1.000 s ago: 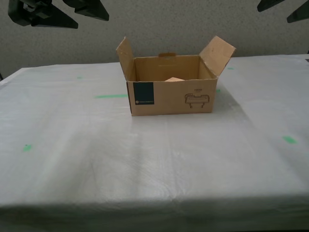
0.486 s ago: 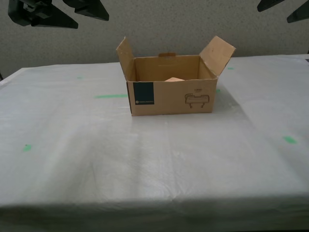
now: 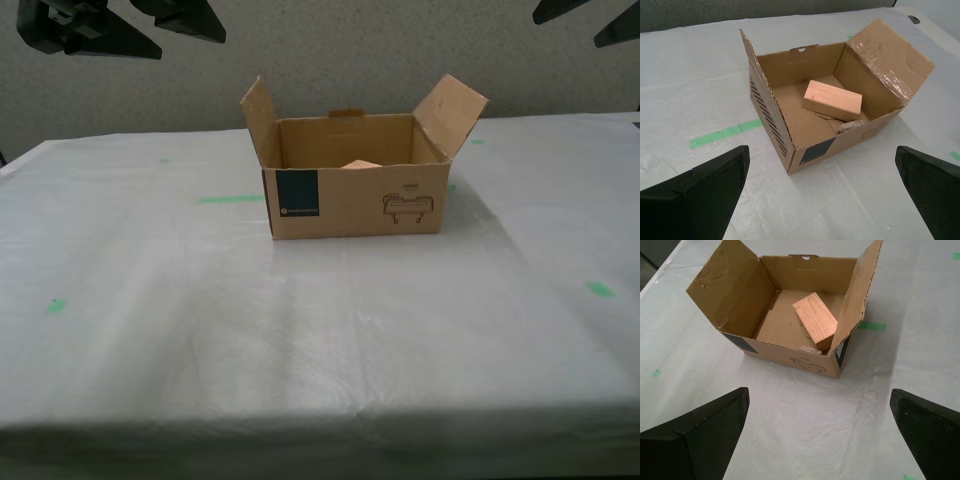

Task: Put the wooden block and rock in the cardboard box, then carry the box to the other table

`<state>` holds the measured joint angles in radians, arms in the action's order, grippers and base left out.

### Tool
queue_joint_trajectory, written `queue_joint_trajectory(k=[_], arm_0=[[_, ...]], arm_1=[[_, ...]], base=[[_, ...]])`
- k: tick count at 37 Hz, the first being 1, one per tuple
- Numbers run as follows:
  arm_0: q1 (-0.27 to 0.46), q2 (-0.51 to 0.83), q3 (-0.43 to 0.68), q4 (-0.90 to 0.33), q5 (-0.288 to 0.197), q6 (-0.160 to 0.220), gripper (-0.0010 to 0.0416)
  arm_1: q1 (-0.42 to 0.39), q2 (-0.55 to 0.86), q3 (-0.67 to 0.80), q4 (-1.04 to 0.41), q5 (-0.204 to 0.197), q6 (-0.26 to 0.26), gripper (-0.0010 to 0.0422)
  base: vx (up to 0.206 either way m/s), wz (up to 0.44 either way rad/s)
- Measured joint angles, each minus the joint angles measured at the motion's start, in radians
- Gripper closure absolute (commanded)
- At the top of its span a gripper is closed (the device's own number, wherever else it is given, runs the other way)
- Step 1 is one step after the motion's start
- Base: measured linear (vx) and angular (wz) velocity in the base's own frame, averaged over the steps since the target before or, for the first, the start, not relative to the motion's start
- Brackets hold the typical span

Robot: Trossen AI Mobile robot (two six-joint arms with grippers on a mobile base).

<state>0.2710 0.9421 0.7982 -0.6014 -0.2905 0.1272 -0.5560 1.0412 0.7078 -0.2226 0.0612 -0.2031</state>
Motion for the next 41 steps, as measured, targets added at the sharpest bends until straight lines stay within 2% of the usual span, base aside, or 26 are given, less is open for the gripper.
queue_joint_trajectory(k=[41], arm_0=[[-0.002, 0.000, 0.000, 0.000, 0.000, 0.000, 0.0012]], arm_1=[[0.000, 0.000, 0.000, 0.000, 0.000, 0.000, 0.0012]], base=[[0.000, 0.000]])
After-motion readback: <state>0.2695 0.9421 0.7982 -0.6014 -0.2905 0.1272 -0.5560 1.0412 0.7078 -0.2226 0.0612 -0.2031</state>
